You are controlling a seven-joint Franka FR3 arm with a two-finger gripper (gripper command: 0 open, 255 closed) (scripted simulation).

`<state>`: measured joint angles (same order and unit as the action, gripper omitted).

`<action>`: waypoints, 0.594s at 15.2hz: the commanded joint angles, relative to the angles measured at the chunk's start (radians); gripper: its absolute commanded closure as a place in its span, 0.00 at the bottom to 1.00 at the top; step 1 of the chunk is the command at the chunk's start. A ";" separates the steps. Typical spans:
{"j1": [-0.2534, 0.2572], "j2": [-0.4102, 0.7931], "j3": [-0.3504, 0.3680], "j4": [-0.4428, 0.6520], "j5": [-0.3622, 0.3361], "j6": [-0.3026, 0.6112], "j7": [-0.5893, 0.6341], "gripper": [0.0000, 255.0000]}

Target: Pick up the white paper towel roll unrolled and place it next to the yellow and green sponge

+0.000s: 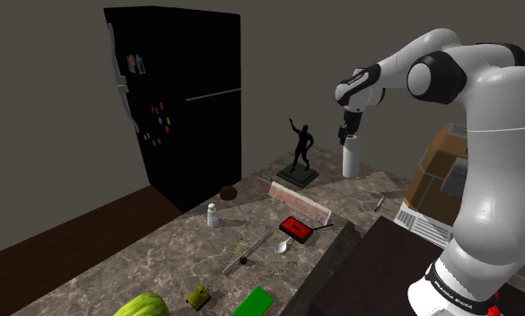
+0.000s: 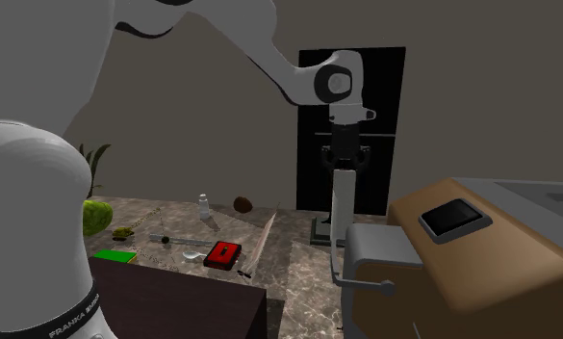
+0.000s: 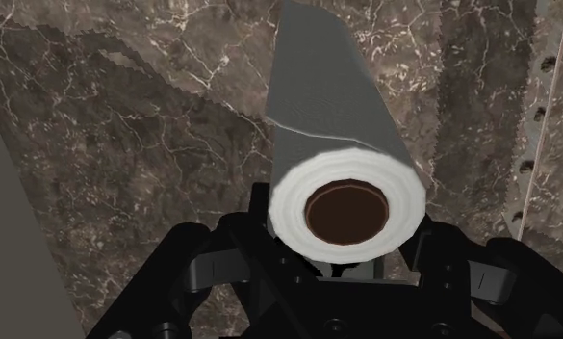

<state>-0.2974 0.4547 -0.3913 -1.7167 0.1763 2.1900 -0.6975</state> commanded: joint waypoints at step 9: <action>0.008 -0.055 -0.014 0.060 -0.028 -0.112 0.016 1.00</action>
<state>-0.2885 0.4000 -0.4047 -1.6705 0.1497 2.0926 -0.6823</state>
